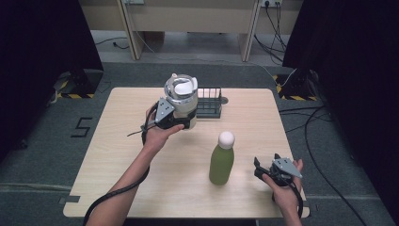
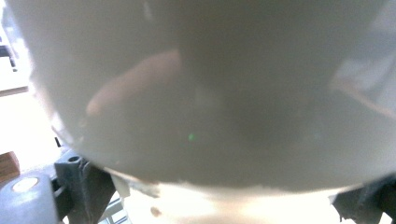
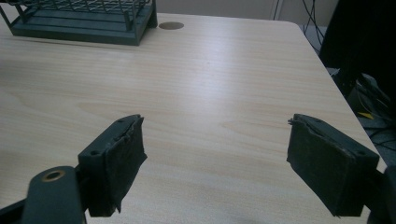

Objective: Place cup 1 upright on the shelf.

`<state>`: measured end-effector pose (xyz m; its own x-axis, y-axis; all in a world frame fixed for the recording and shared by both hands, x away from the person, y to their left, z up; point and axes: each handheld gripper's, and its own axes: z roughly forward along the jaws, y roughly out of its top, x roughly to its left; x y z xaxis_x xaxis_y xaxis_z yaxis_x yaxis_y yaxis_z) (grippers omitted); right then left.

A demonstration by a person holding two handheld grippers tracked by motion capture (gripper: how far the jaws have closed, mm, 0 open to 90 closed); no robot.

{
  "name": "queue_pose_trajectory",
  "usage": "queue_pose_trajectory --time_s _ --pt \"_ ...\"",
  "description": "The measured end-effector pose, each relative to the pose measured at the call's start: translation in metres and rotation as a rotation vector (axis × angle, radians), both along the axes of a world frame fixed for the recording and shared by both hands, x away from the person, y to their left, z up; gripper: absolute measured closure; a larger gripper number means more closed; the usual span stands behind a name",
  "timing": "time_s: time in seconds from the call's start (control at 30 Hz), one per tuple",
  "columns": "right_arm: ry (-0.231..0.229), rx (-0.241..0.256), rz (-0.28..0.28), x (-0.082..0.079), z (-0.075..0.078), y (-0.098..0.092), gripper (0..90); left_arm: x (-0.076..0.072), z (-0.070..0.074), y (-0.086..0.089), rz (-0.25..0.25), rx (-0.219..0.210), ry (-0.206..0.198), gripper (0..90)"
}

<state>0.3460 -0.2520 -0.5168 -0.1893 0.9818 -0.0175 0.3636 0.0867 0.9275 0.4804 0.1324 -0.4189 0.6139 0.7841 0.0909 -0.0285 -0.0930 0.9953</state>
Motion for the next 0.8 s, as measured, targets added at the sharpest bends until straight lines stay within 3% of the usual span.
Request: queue_pose_trajectory --time_s 0.8 --pt "-0.002 -0.011 0.005 0.001 -0.001 0.001 18.7 0.023 0.015 0.003 0.026 -0.028 -0.013 9.7"
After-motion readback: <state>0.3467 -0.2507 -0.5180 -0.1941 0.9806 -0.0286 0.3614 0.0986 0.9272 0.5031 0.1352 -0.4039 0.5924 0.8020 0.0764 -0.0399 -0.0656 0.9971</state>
